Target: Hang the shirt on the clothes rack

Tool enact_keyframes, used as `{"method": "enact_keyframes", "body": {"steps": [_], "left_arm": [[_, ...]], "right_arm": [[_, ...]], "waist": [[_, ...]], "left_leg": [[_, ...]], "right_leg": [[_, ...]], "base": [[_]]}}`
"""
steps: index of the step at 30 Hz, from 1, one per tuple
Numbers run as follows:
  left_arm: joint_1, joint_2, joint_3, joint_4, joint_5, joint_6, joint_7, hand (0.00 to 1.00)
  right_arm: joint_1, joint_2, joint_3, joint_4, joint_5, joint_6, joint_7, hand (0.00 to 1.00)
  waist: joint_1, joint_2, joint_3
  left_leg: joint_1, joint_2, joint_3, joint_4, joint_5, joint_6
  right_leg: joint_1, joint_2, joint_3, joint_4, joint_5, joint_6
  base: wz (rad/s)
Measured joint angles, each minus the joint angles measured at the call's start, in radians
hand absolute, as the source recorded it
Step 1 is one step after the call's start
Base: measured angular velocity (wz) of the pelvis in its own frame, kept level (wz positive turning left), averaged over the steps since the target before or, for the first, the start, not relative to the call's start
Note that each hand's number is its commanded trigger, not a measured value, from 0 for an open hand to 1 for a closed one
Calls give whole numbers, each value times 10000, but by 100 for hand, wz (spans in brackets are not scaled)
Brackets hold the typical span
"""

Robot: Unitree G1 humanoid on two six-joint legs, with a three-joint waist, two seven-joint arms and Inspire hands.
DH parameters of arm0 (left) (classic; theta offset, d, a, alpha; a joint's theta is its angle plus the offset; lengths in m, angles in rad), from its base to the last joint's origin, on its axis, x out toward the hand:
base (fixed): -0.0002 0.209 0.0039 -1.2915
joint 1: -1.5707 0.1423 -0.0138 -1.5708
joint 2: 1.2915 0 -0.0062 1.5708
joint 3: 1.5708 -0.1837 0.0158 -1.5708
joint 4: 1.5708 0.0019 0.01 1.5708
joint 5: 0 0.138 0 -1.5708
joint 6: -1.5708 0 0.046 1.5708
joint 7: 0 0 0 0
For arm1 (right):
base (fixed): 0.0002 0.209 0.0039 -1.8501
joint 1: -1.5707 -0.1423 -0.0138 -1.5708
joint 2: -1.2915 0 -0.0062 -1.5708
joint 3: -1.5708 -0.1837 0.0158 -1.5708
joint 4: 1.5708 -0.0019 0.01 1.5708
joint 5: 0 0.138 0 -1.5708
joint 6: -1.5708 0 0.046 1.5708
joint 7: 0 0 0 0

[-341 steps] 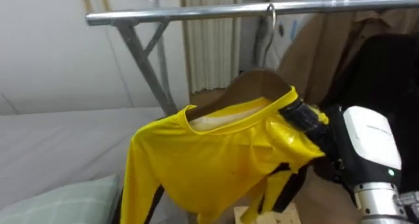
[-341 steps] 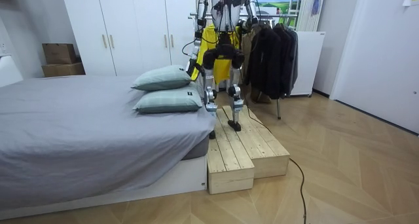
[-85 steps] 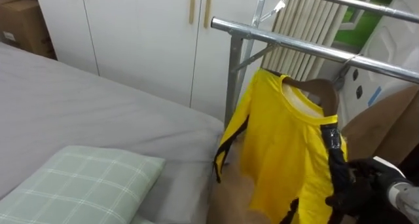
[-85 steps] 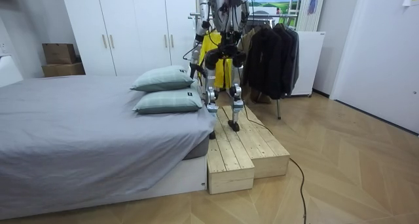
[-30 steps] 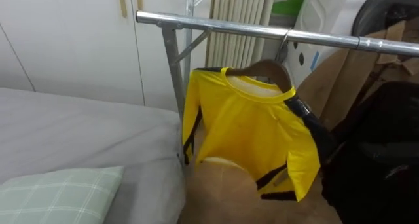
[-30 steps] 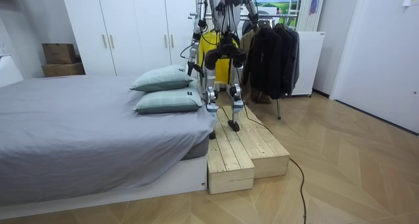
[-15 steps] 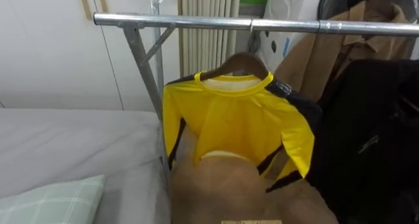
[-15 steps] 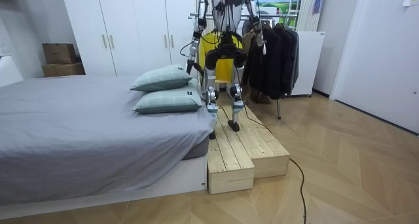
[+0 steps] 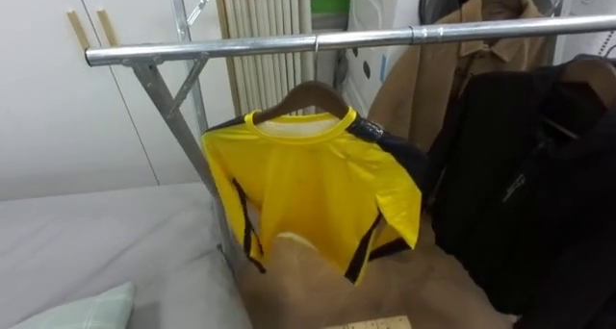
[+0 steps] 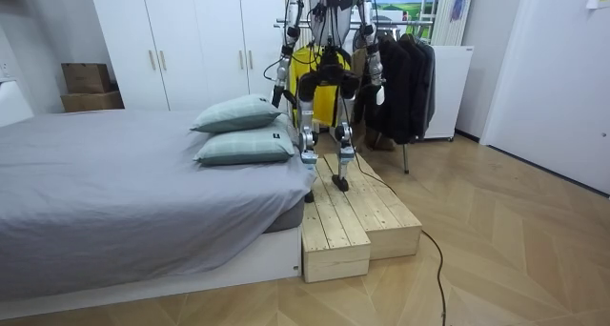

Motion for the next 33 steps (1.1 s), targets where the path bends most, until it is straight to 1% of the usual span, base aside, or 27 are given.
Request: {"method": "enact_keyframes", "body": {"steps": [3,6,9,12,14,15,18,21,26,30,33], "left_arm": [[-273,-34,-94,27,6,-54,20,0],[-403,-45,-183,26,-6,-206,28,0],[-466,-42,-380,26,-29,-205,32,0],[-497,-45,-645,27,-57,-201,35,0],[-525,-45,-807,13,-65,-198,59,0],[-564,-43,-911,14,-64,-186,65,0],[-586,-53,-974,12,-63,-180,70,0],[-601,-60,-1155,-26,-68,-180,182,0],[-599,-92,-1160,-21,-70,-182,283,0],[-592,-89,-1116,-43,-39,-184,270,0],[-589,-63,-1119,-50,-41,-184,288,0]], "right_arm": [[9,72,-6,139,-42,96,-5,0],[-88,77,-6,262,-134,228,-8,0],[-298,78,1,428,-371,334,32,0],[-497,30,106,540,-424,535,231,0],[-624,-19,369,591,-418,624,256,0],[-708,-44,403,635,-429,657,264,0],[-817,-68,434,721,-477,717,252,0],[-846,-111,695,717,-455,732,186,0],[-880,-121,785,712,-542,738,-10,0],[-868,-145,768,534,-1459,742,-16,0],[-928,-183,867,359,-1949,736,-34,0]], "waist": [[-46,32,25],[-113,35,26],[-153,40,23],[-150,70,6],[-140,66,-8],[-139,84,1],[-131,98,-6],[-92,105,-8],[-32,109,-21],[25,82,-30],[48,44,-56]], "left_leg": [[40,-10,113,-21,-5,5],[101,-12,185,-76,-10,6],[111,-18,185,-112,-11,7],[162,-10,178,-156,-11,8],[173,-8,167,-160,-13,10],[169,-8,163,-159,-13,11],[163,-8,162,-160,-13,12],[155,-11,138,-155,-12,15],[149,-17,73,-147,-9,18],[146,-22,46,-122,-7,20],[145,-20,44,-66,-7,20]], "right_leg": [[-1,30,97,72,0,2],[8,54,169,98,-18,19],[5,57,195,86,-27,31],[11,48,143,-13,-29,34],[14,48,133,-30,-29,34],[1,48,130,-47,-29,34],[9,49,131,-79,-32,36],[15,48,133,-92,-33,37],[28,35,131,-111,-35,37],[14,33,117,-66,-43,40],[25,32,120,-57,-46,38]], "base": [[-10],[-7],[0],[0],[0],[0],[0],[0],[0],[0],[0]]}}
